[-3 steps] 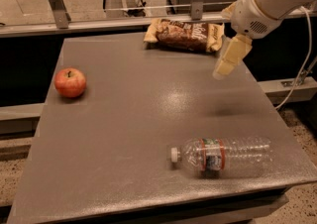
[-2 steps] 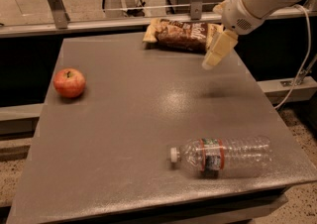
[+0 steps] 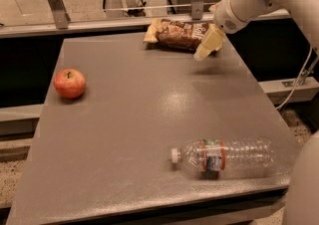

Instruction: Move brown chip bag near water bottle

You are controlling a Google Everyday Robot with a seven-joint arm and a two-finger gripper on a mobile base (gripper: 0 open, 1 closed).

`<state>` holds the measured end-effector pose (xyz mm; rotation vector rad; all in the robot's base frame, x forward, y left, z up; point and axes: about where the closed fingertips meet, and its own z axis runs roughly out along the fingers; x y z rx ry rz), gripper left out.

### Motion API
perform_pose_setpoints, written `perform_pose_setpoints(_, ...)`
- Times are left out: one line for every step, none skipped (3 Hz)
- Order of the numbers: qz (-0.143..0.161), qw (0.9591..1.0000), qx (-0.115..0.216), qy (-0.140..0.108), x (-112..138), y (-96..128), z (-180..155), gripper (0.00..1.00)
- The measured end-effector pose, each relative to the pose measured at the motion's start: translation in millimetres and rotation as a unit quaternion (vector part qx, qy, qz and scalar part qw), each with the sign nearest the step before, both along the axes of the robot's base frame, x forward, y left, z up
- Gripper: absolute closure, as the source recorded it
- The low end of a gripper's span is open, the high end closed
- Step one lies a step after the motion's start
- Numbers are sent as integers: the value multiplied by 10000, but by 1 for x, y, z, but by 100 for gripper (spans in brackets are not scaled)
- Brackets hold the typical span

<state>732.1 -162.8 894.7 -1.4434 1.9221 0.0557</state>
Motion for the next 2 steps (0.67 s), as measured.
perform_pose_setpoints(-126,9998,126,6,27,2,-16,0)
perform_pose_setpoints(-204,9995,215,131,39,8,-27,18)
